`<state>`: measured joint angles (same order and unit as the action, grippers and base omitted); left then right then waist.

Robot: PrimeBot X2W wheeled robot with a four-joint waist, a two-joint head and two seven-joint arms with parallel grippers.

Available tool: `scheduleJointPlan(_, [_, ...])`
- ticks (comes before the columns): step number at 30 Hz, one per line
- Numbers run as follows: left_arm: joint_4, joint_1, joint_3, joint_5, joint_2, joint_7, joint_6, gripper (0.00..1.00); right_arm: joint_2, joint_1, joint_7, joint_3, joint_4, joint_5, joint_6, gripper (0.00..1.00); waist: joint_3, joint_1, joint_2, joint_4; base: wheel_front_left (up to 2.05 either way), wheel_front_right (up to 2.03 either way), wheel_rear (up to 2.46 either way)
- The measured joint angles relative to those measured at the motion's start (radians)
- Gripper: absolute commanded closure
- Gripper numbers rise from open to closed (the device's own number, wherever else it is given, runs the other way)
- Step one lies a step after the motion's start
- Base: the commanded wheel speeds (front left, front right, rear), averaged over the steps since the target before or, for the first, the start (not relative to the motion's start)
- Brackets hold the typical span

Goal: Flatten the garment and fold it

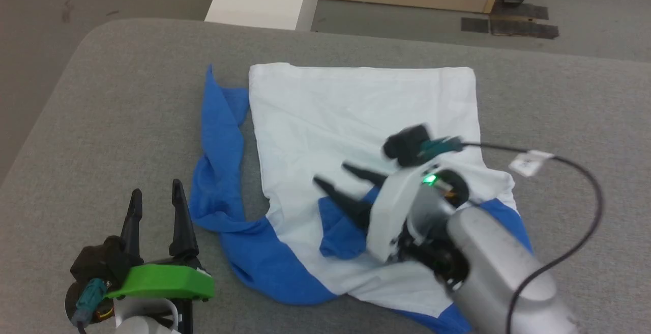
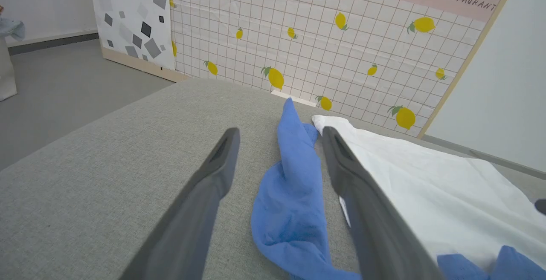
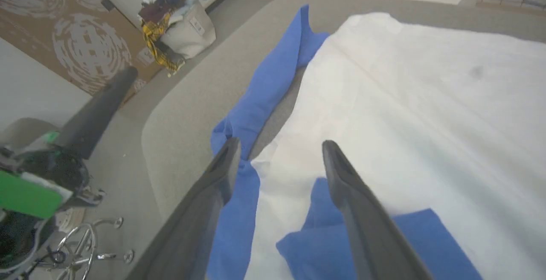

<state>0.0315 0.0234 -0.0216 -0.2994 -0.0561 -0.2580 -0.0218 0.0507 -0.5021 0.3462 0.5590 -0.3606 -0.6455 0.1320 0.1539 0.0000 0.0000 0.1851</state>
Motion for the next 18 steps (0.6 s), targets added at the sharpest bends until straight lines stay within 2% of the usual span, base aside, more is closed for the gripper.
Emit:
scheduleJointPlan(2, [0.003, -0.003, -0.004, 0.000, 0.000, 0.000, 0.000, 0.00, 0.015, 0.000, -0.032, -0.075, 0.050, 0.004, 0.000, 0.00, -0.009, 0.0000, 0.0000, -0.011, 0.00, 0.00, 0.00])
scheduleJointPlan(6, [0.007, -0.012, -0.014, -0.002, -0.001, 0.000, -0.002, 0.00, 0.075, 0.019, -0.079, -0.288, 0.133, 0.051, 0.000, 0.00, -0.025, 0.0000, 0.0001, -0.038, 0.00, 0.00, 0.00])
scheduleJointPlan(9, [0.011, -0.017, -0.020, -0.009, 0.000, 0.000, -0.003, 0.00, 0.095, 0.071, -0.074, -0.447, 0.185, 0.085, 0.000, 0.00, -0.033, 0.0000, 0.0000, -0.060, 0.00, 0.00, 0.00])
scheduleJointPlan(12, [0.023, -0.016, -0.030, -0.022, 0.000, 0.012, -0.029, 0.00, 0.096, 0.132, -0.042, -0.577, 0.239, 0.125, 0.000, 0.00, -0.034, 0.0000, 0.0001, -0.081, 0.00, 0.00, 0.00])
scheduleJointPlan(15, [0.037, 0.016, -0.033, -0.048, 0.000, 0.055, -0.043, 0.00, 0.097, 0.178, -0.003, -0.660, 0.291, 0.152, 0.000, 0.00, -0.026, 0.0000, 0.0000, -0.090, 0.00, 0.00, 0.00])
scheduleJointPlan(18, [0.064, 0.124, -0.035, -0.071, -0.019, 0.167, -0.045, 0.00, 0.092, 0.215, 0.043, -0.728, 0.351, 0.168, 0.000, 0.00, -0.004, 0.0000, 0.0000, -0.093, 0.00, 0.00, 0.00])
